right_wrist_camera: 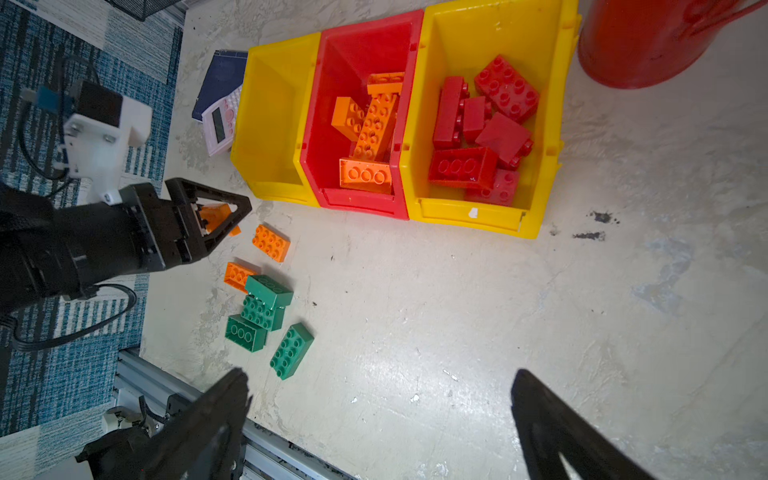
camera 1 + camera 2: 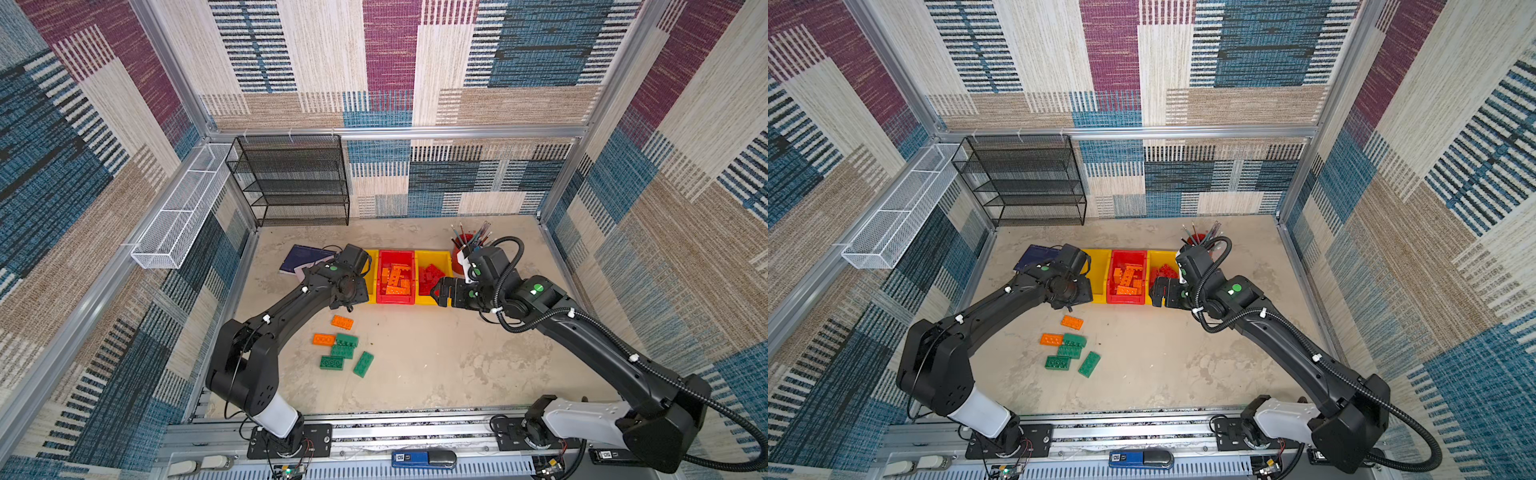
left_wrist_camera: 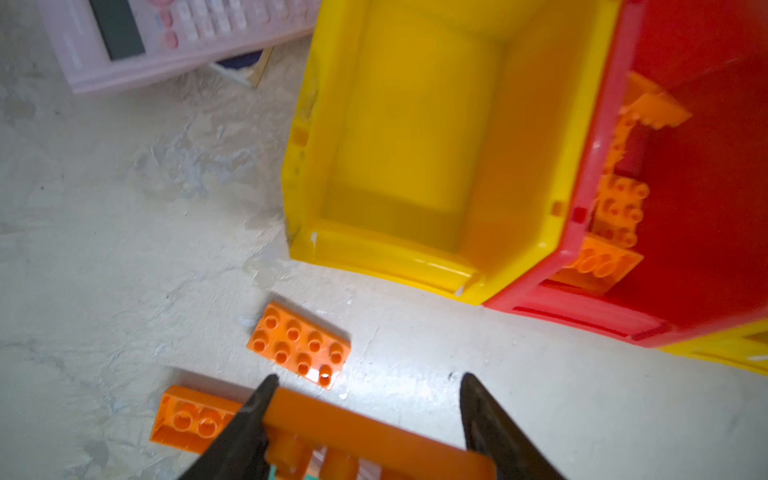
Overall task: Sort the legos into containers by color
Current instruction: 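Close the left gripper on an orange brick and lift it, then carry the orange brick over the red bin and open the left gripper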
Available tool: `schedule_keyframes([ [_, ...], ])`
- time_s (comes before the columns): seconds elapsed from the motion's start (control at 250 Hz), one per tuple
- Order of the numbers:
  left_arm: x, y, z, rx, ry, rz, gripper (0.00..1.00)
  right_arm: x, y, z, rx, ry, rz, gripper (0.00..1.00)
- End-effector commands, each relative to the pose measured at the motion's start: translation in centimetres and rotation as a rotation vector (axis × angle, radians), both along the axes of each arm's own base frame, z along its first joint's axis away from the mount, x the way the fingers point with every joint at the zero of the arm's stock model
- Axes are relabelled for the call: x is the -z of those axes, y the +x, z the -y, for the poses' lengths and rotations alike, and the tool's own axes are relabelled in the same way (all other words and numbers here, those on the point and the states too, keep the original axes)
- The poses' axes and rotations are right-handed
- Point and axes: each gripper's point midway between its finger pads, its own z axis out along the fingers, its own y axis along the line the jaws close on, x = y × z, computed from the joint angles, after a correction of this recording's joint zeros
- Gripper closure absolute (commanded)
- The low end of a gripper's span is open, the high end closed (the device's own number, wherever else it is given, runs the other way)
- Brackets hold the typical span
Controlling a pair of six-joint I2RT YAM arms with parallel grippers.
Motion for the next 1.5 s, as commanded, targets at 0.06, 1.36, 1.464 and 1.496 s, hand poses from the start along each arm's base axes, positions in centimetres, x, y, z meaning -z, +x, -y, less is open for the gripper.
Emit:
schedule_keyframes([
  [0.06, -2.5, 2.0, 2.6, 0.073, 0.023, 0.030, 0.37, -0.5, 0.0, 0.8, 0.037, 0.004, 0.028, 0.00],
  [1.36, -3.8, 4.7, 7.6, 0.311, 0.124, 0.118, 0.19, -1.9, -1.3, 3.5, 0.103, 0.013, 0.065, 0.00],
  [1.464, -3.1, 2.1, 4.6, 0.332, 0.154, 0.116, 0.18, -1.9, -0.8, 2.6, 0.066, 0.020, 0.066, 0.00],
  [1.496, -2.9, 1.3, 3.7, 0.335, 0.157, 0.114, 0.18, -1.9, -0.7, 2.3, 0.055, 0.022, 0.066, 0.00],
])
